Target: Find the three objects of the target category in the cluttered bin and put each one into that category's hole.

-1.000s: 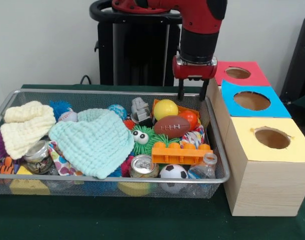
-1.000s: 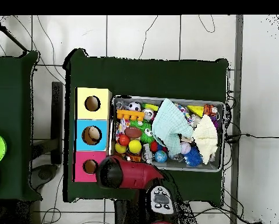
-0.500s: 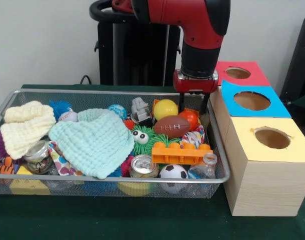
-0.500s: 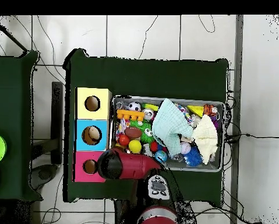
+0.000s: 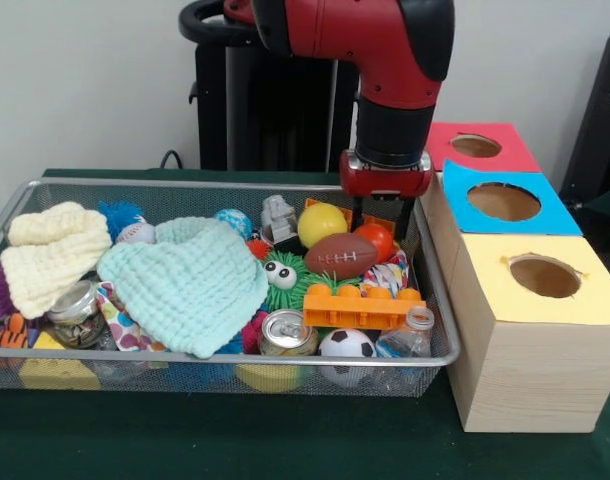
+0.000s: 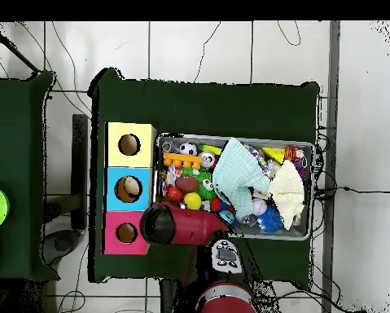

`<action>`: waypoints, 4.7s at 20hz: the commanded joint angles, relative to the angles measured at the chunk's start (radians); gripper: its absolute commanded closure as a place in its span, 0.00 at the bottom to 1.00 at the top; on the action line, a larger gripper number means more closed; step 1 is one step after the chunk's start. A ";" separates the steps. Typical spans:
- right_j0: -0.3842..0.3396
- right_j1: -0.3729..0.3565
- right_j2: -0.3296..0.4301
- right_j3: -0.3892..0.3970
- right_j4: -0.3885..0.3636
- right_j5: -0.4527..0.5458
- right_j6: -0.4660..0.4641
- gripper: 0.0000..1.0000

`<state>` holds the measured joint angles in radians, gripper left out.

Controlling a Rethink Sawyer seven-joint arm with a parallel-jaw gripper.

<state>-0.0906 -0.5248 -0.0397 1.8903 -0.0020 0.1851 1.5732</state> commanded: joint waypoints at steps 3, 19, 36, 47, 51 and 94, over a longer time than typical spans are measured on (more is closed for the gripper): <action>-0.057 0.003 0.092 -0.117 0.010 0.084 0.092 0.00; -0.078 -0.043 0.139 -0.160 0.035 0.155 0.094 0.00; -0.108 -0.033 0.204 -0.131 -0.019 -0.061 0.134 0.00; -0.051 0.021 0.118 -0.153 -0.042 -0.133 0.145 0.00; -0.034 0.043 0.087 -0.157 -0.061 -0.188 0.149 0.00; -0.109 -0.114 0.119 -0.123 -0.007 0.219 0.065 1.00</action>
<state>-0.1482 -0.5897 -0.0037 1.8102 -0.0347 0.2509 1.5732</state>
